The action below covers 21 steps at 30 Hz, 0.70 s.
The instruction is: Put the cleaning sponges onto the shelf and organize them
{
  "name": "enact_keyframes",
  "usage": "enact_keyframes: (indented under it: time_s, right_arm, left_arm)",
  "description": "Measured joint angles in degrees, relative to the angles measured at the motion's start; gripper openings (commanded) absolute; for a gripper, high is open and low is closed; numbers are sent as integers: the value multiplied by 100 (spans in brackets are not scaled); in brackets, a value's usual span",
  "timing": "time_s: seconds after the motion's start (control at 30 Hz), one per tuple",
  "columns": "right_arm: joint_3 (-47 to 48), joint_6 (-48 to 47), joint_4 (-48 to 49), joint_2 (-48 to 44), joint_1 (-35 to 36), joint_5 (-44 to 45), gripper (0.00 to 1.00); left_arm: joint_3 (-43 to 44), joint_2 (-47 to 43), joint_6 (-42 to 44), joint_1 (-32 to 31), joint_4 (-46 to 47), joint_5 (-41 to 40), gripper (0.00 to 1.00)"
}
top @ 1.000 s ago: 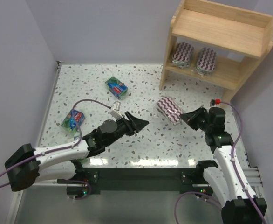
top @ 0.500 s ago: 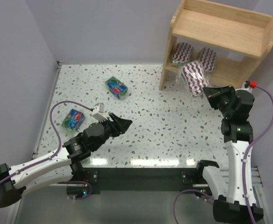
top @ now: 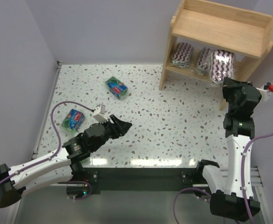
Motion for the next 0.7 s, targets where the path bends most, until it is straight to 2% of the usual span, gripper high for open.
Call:
enact_keyframes:
  time_s: [0.4, 0.7]
  right_arm:
    - [229, 42, 557, 1106, -260, 1196, 0]
    - [393, 17, 1145, 2144, -302, 1357, 0]
  left_arm:
    - [-129, -162, 0, 0, -83, 131, 59]
    - [-210, -225, -4, 0, -131, 136, 59]
